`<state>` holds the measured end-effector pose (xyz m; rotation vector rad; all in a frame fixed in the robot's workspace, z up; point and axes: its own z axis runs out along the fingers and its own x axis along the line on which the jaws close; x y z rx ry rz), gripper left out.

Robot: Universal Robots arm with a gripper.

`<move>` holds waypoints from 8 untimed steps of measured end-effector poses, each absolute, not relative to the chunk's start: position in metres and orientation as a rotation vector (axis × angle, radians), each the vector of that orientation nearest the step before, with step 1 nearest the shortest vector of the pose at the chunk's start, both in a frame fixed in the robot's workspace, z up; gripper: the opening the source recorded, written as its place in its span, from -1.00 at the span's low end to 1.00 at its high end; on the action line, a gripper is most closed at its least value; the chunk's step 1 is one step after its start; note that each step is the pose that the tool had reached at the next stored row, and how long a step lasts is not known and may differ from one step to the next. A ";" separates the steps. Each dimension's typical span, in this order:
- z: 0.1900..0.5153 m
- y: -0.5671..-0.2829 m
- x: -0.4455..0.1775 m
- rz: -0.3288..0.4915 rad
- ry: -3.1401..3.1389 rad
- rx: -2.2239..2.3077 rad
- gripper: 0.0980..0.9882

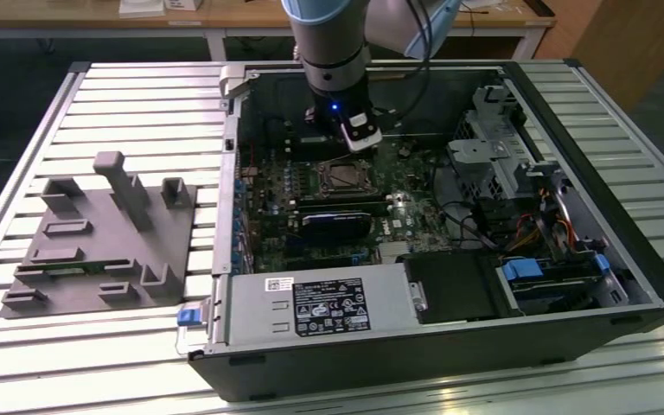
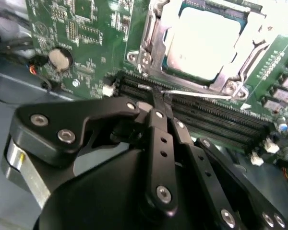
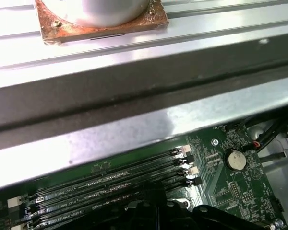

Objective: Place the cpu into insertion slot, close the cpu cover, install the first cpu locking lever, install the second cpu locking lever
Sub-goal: 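Install the first cpu locking lever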

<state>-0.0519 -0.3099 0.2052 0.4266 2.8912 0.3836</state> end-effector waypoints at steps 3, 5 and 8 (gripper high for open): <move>0.207 -0.310 -0.052 0.385 2.891 0.427 -0.98; 0.207 -0.310 -0.052 0.386 2.891 0.427 -0.98; 0.206 -0.311 -0.052 0.385 2.891 0.427 -0.98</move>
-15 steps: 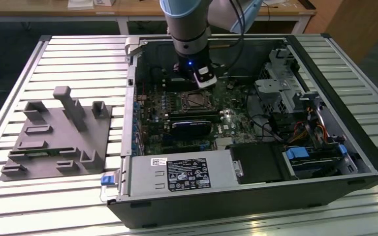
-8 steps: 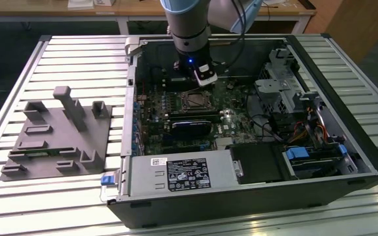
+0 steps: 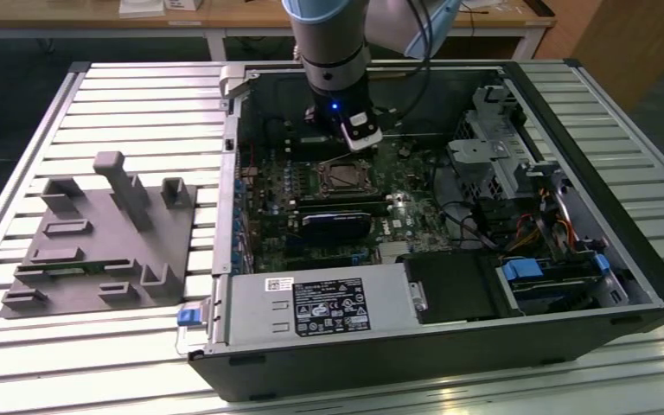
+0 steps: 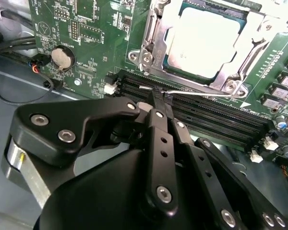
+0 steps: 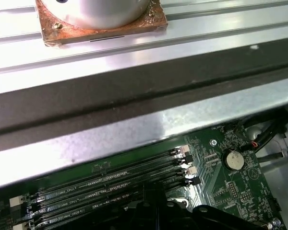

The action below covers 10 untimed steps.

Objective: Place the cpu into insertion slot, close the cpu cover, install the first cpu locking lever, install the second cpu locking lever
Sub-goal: 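Install the first cpu locking lever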

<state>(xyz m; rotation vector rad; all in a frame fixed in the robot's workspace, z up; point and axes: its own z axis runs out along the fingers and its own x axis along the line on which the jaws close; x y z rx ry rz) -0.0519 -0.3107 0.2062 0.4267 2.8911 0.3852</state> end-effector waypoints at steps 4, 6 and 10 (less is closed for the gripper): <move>0.203 -0.311 -0.052 0.385 2.891 0.427 -0.98; 0.202 -0.312 -0.052 0.385 2.890 0.427 -0.98; 0.200 -0.312 -0.052 0.385 2.890 0.426 -0.98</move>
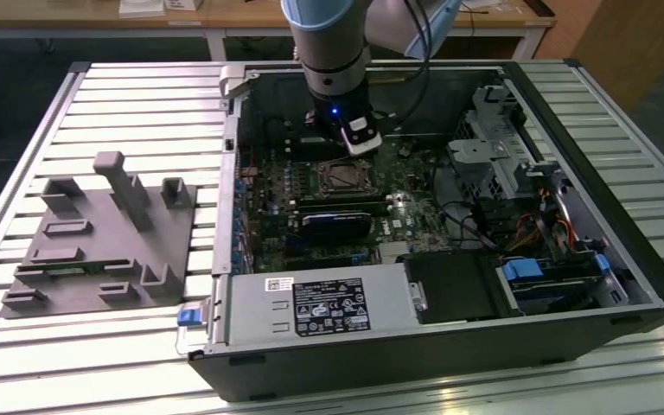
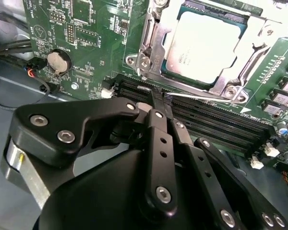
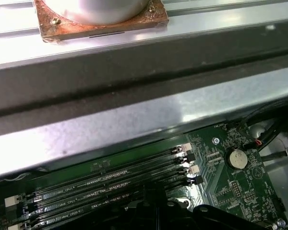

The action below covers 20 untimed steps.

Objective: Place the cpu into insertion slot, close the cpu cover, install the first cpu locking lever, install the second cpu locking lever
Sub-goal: 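Install the first cpu locking lever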

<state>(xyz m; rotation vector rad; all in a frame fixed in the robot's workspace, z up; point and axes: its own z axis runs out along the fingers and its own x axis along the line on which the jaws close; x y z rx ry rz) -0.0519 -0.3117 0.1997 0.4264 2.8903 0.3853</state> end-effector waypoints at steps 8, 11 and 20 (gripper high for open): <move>0.196 -0.312 -0.052 0.385 2.890 0.426 -0.98; 0.195 -0.312 -0.052 0.385 2.890 0.426 -0.98; 0.192 -0.312 -0.050 0.384 2.890 0.426 -0.98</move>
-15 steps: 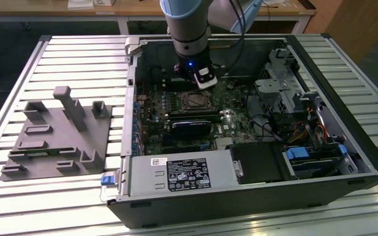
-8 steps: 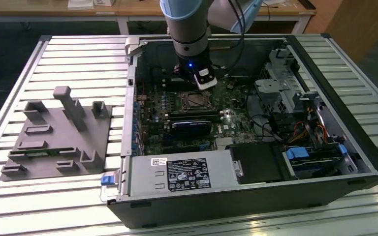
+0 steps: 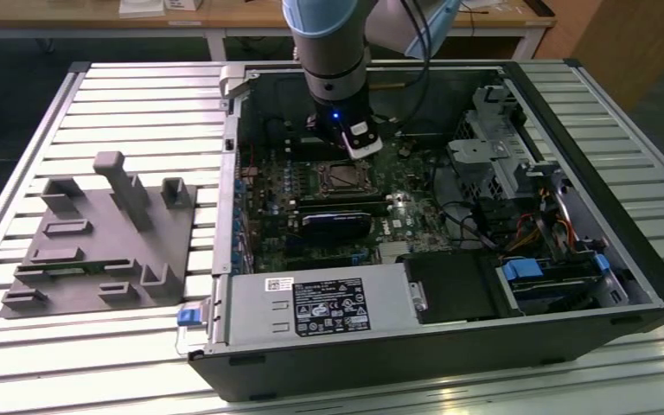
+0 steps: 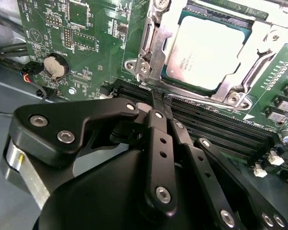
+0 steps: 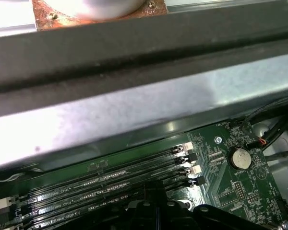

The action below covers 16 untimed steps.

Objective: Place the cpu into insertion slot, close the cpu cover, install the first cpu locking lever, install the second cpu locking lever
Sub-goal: 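Install the first cpu locking lever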

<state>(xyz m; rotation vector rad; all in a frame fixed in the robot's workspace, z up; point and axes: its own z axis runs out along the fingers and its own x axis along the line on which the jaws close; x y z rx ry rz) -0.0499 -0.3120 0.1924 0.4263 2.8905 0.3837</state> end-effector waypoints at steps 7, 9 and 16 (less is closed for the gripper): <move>0.191 -0.312 -0.049 0.382 2.890 0.426 -0.98; 0.191 -0.313 -0.048 0.382 2.890 0.426 -0.98; 0.191 -0.314 -0.048 0.379 2.890 0.426 -0.98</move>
